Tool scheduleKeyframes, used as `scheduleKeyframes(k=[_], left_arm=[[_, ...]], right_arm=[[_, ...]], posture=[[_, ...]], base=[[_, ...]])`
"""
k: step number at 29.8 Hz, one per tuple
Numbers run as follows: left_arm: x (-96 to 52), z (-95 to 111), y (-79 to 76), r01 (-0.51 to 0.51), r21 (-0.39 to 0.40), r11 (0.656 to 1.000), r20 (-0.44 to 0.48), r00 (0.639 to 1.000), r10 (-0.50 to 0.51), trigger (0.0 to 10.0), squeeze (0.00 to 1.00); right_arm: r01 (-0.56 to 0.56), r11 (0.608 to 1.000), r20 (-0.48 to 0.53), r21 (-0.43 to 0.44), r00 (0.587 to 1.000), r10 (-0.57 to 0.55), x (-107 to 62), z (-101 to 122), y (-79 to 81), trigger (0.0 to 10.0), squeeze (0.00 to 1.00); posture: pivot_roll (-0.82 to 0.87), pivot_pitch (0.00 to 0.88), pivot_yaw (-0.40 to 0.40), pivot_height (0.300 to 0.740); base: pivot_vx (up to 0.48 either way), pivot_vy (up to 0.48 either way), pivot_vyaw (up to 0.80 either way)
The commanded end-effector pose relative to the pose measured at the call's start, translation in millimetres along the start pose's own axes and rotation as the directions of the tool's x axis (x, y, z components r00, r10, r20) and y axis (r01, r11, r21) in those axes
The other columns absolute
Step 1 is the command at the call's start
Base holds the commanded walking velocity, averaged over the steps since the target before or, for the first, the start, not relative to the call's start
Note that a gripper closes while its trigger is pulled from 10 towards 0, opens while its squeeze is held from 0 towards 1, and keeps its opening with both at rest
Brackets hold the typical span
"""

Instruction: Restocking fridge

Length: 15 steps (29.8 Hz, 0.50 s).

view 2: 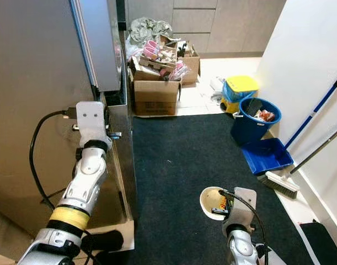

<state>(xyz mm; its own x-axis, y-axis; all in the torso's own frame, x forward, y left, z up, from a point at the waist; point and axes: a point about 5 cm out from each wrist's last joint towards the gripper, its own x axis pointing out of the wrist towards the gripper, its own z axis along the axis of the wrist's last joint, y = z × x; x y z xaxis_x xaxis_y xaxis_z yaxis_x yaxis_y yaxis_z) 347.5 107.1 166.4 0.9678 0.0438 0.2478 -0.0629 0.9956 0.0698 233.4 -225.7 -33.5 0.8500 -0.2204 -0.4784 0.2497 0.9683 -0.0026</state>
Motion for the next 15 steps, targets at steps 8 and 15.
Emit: scheduleKeyframes(k=[8,15], left_arm=[[7.4,4.3,-32.5,0.149,-0.059,0.987,-0.029,0.988,-0.151,10.0,0.0],[15.6,9.4,-61.7,0.301,-0.164,0.939,-0.061,0.947,-0.315,10.0,0.0]], right_arm=[[0.009,1.0,-0.001,0.006,1.0,-0.009,-1.3,-2.3,-0.6,10.0,0.0],[0.01,1.0,-0.003,0.007,1.0,-0.01,-2.1,-3.8,-0.6,10.0,0.0]], posture=[[-0.05,0.063,-0.017,0.74],[-0.06,0.066,-0.01,0.74]], base=[[0.0,0.0,0.0],[0.0,0.0,0.0]])
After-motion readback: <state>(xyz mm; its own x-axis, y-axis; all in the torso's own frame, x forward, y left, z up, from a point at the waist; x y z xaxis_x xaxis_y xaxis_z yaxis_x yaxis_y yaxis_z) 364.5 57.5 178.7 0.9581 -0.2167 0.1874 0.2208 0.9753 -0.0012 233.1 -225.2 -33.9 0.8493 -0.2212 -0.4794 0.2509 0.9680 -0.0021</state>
